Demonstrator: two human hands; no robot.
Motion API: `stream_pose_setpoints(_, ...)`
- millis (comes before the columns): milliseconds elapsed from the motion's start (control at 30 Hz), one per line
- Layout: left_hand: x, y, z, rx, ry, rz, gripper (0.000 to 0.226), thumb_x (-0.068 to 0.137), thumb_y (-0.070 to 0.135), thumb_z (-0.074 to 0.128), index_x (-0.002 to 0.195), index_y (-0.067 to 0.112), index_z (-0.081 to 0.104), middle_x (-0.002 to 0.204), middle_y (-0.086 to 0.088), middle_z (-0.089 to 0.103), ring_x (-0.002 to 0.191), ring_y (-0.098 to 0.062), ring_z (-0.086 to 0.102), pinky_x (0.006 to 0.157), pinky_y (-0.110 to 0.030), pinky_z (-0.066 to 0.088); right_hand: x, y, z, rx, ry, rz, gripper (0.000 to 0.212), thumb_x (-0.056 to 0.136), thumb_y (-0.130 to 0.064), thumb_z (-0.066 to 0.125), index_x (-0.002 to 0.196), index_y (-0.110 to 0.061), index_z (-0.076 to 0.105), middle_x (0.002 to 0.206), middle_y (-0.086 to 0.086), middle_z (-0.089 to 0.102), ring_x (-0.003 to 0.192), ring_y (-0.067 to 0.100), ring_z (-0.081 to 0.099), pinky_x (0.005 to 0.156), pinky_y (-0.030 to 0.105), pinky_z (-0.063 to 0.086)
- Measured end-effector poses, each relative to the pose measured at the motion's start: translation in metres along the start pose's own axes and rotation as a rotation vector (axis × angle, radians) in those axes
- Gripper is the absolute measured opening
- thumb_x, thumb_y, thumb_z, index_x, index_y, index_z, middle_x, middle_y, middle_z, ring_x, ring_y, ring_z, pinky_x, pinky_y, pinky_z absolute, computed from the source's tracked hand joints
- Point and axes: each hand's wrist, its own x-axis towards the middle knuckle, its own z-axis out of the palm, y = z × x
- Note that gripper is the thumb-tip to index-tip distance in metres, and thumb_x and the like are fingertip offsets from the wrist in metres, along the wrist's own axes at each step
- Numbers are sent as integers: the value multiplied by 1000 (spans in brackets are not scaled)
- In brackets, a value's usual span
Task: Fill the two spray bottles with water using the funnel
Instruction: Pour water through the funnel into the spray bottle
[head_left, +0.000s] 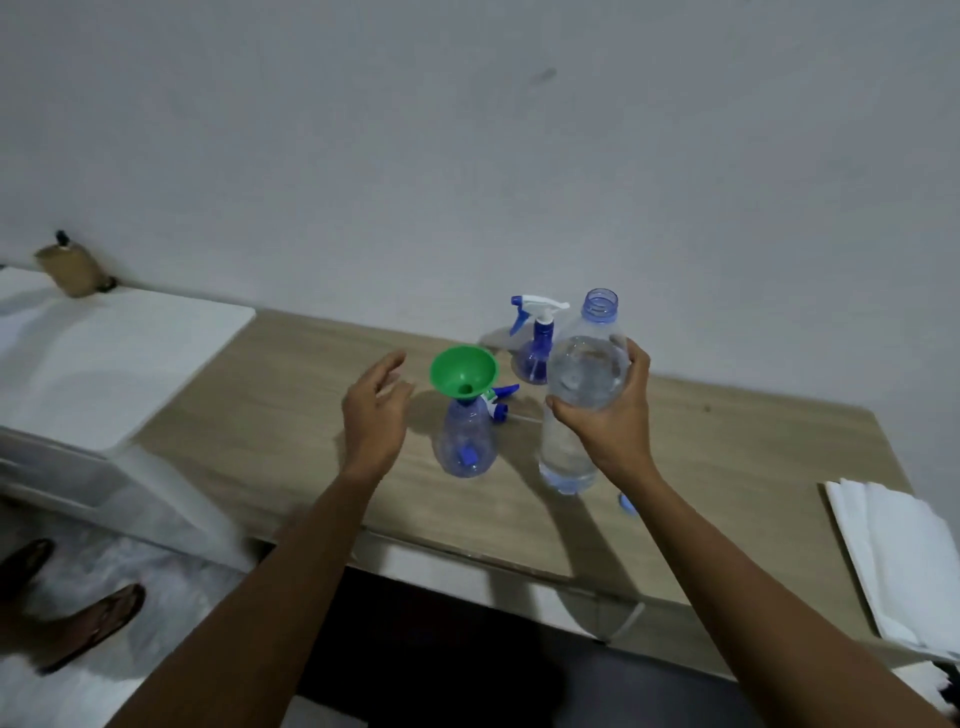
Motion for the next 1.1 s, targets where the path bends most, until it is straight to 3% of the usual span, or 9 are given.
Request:
stream_pose_setpoints(100, -4, -42, -1, 97, -237, -129, 68, 72, 7, 73, 138, 11, 58, 135, -1, 63, 125, -20, 60, 107, -45, 49, -9, -1, 14, 16, 49, 15, 96, 66, -9, 91, 137, -35, 33, 112, -53, 47, 102, -19, 56, 82, 11, 47)
stream_pose_setpoints(167, -6, -49, 4, 148, -373, -127, 92, 58, 29, 82, 143, 10, 52, 140, 3, 57, 128, -13, 55, 110, -30, 43, -15, -2, 25, 8, 78, 24, 101, 63, -17, 95, 140, -34, 32, 114, -53, 47, 103, -20, 56, 82, 8, 46)
stream_pose_setpoints(267, -5, -43, 15, 125, -442, -147, 92, 67, 14, 91, 147, 9, 47, 146, -2, 53, 131, -14, 50, 91, -8, 42, -18, -7, 35, -21, 108, 24, 97, 61, -22, 97, 136, -32, 37, 114, -47, 52, 102, -19, 56, 80, 3, 44)
stream_pose_setpoints(467, -1, -43, 23, 78, -419, -128, 76, 71, 10, 89, 139, 13, 56, 132, -2, 62, 124, -16, 54, 94, -23, 43, -21, -16, 32, -86, 111, -39, 84, 62, -15, 95, 130, -24, 47, 111, -44, 55, 102, -14, 59, 84, 12, 50)
stream_pose_setpoints(600, 0, -45, 25, 78, -405, -110, 71, 72, 14, 89, 136, 12, 60, 127, -1, 66, 121, -17, 58, 87, -19, 43, -17, -28, 15, -73, -28, -80, 86, 62, -8, 95, 131, -23, 46, 116, -27, 60, 111, 6, 64, 90, 33, 57)
stream_pose_setpoints(667, -1, -43, 26, 77, -392, -99, 69, 72, 14, 89, 135, 12, 61, 125, -1, 67, 118, -16, 58, 83, -16, 44, -13, -36, 6, -85, -108, -82, 84, 62, -5, 94, 129, -23, 47, 111, -26, 64, 105, 6, 67, 85, 26, 57)
stream_pose_setpoints(767, -4, -42, 30, 68, -375, -75, 61, 73, 12, 88, 129, 8, 65, 117, -3, 70, 115, -19, 61, 72, 1, 43, -5, -48, -7, -145, -241, -69, 77, 62, -5, 93, 123, -25, 50, 104, -28, 67, 94, 2, 70, 75, 20, 56)
stream_pose_setpoints(933, -9, -41, 36, 78, -372, -64, 45, 78, 8, 83, 121, 8, 70, 100, -2, 71, 97, -17, 63, 67, 0, 43, 6, -51, -22, -239, -401, -2, 71, 60, -11, 93, 116, -30, 55, 96, -18, 71, 83, 5, 70, 70, 29, 57)
stream_pose_setpoints(1100, -10, -41, 38, 83, -361, -60, 41, 79, 9, 83, 118, 10, 71, 95, 0, 72, 87, -11, 64, 65, -1, 44, 14, -52, -30, -267, -537, 63, 71, 56, -17, 93, 117, -27, 58, 102, -5, 73, 91, 19, 72, 80, 48, 61)
